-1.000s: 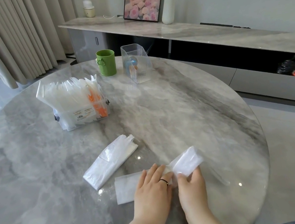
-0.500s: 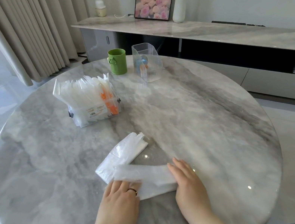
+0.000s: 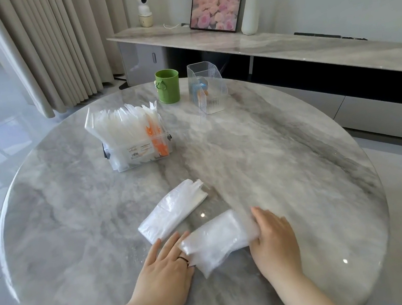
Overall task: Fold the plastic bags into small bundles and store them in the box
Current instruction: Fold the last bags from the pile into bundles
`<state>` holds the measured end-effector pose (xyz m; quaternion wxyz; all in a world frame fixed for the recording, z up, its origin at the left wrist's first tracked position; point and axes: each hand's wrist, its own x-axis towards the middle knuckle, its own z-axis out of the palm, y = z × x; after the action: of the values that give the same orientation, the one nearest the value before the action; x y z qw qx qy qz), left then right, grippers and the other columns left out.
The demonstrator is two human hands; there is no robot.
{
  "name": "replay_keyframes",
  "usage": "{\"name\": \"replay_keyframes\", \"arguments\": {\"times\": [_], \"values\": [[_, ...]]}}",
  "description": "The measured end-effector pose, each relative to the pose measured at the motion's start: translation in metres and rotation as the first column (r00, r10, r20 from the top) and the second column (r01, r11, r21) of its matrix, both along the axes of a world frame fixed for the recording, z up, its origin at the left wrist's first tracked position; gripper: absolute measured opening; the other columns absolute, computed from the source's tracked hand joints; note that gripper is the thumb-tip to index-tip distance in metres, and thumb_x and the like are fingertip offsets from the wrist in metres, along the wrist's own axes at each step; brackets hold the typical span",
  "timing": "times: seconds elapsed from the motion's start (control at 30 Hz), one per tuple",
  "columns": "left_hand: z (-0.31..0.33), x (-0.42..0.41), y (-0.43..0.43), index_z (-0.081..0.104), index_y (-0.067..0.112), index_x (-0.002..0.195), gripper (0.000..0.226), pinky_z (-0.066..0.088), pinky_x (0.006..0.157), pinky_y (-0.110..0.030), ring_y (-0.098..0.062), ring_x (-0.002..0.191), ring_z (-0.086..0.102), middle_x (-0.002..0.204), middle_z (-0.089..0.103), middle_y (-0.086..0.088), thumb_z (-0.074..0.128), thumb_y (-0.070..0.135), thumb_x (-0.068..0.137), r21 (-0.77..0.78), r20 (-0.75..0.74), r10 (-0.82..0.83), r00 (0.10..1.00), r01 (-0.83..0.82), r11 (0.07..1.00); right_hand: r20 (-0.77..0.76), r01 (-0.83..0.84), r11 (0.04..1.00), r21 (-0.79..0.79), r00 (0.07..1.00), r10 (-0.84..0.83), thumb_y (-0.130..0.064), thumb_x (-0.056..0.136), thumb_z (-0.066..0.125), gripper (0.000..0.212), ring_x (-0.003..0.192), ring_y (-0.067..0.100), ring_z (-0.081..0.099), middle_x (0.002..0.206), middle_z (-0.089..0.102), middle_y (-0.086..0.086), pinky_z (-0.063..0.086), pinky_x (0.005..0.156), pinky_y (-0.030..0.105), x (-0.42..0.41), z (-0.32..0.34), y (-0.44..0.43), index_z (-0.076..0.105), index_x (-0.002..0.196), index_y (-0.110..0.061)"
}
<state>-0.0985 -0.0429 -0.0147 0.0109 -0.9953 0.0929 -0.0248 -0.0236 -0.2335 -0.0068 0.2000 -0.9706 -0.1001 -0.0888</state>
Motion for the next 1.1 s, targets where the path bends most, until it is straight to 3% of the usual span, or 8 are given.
{"name": "replay_keyframes", "arguments": {"times": [0.13, 0.27, 0.57, 0.67, 0.73, 0.87, 0.97, 1.1], "values": [[-0.003, -0.001, 0.000, 0.076, 0.018, 0.089, 0.082, 0.009, 0.105, -0.028, -0.013, 0.089, 0.070, 0.097, 0.073, 0.005, -0.004, 0.030, 0.098, 0.012, -0.024, -0.046, 0.999, 0.046, 0.999, -0.077, 0.094, 0.994, 0.057, 0.993, -0.090, -0.002, 0.091, 0.043, 0.049, 0.125, 0.025, 0.047, 0.132, 0.055, 0.007, 0.025, 0.111, 0.030, 0.014, 0.004, -0.009, 0.041, 0.139, -0.012], [-0.002, 0.001, -0.001, 0.076, 0.017, 0.090, 0.082, 0.010, 0.105, -0.028, -0.014, 0.089, 0.070, 0.098, 0.073, 0.004, -0.004, 0.030, 0.098, 0.005, -0.038, -0.025, 0.999, 0.025, 1.000, 0.105, 0.094, 0.996, -0.007, 0.990, -0.093, -0.002, 0.069, 0.033, 0.048, 0.071, 0.024, 0.071, 0.084, 0.074, 0.010, 0.051, 0.074, 0.029, 0.020, -0.007, -0.011, 0.071, 0.097, -0.003], [-0.012, 0.000, -0.002, 0.075, 0.018, 0.092, 0.072, 0.009, 0.106, -0.025, -0.012, 0.092, 0.070, 0.101, 0.072, 0.004, 0.004, 0.026, 0.097, -0.009, -0.027, 0.032, 0.999, -0.032, 0.999, 0.190, -0.111, 0.959, -0.262, 0.968, 0.164, -0.013, 0.062, 0.029, 0.057, 0.094, 0.021, 0.070, 0.109, 0.070, 0.004, 0.019, 0.103, 0.027, 0.018, -0.019, -0.004, 0.067, 0.105, -0.016], [0.011, -0.001, -0.001, 0.062, 0.016, 0.118, 0.046, 0.002, 0.111, -0.014, -0.007, 0.115, 0.058, 0.130, 0.056, 0.004, 0.031, 0.012, 0.084, -0.203, -0.041, 0.145, 0.988, -0.151, 0.968, 0.157, -0.135, 0.950, -0.281, 0.970, 0.184, -0.015, 0.062, 0.028, 0.058, 0.097, 0.020, 0.069, 0.110, 0.070, 0.001, 0.010, 0.104, 0.024, 0.015, -0.017, -0.002, 0.073, 0.098, -0.019], [0.013, 0.004, 0.001, 0.036, 0.017, 0.137, 0.051, 0.020, 0.106, -0.013, -0.011, 0.130, 0.040, 0.149, 0.024, 0.010, 0.033, 0.003, 0.088, -0.374, -0.097, 0.210, 0.973, -0.231, 0.898, 0.143, -0.152, 0.948, -0.280, 0.970, 0.198, -0.013, 0.063, 0.029, 0.058, 0.101, 0.019, 0.067, 0.112, 0.069, 0.000, 0.009, 0.105, 0.023, 0.015, -0.018, -0.003, 0.070, 0.102, -0.021], [0.033, 0.005, -0.005, 0.041, 0.021, 0.118, 0.037, 0.036, 0.083, -0.021, -0.018, 0.113, 0.051, 0.137, 0.036, 0.011, 0.039, 0.006, 0.084, -0.661, 0.000, 0.408, 0.913, -0.306, 0.685, 0.146, -0.214, 0.942, -0.260, 0.955, 0.257, -0.009, 0.064, 0.030, 0.056, 0.115, 0.017, 0.045, 0.115, 0.067, -0.003, 0.008, 0.107, 0.023, 0.016, -0.020, -0.002, 0.052, 0.113, -0.026], [0.025, 0.009, -0.019, 0.045, 0.018, 0.116, 0.030, 0.026, 0.104, -0.026, -0.018, 0.119, 0.043, 0.128, 0.054, -0.005, 0.034, 0.025, 0.090, -0.498, 0.288, 0.171, 0.942, -0.005, 0.867, 0.166, -0.229, 0.931, -0.283, 0.945, 0.283, -0.008, 0.061, 0.028, 0.061, 0.113, 0.016, 0.041, 0.112, 0.069, -0.003, 0.009, 0.106, 0.024, 0.016, -0.019, 0.001, 0.069, 0.103, -0.024], [-0.011, 0.012, -0.040, 0.015, 0.017, 0.147, 0.055, 0.009, 0.112, -0.034, -0.016, 0.144, -0.001, 0.147, 0.031, -0.004, 0.026, 0.027, 0.094, -0.153, 0.293, -0.085, 0.952, 0.134, 0.979, 0.188, -0.259, 0.924, -0.280, 0.929, 0.317, -0.011, 0.069, 0.032, 0.050, 0.111, 0.015, 0.042, 0.108, 0.071, -0.004, 0.009, 0.107, 0.022, 0.014, -0.016, 0.002, 0.075, 0.093, -0.023]]}}
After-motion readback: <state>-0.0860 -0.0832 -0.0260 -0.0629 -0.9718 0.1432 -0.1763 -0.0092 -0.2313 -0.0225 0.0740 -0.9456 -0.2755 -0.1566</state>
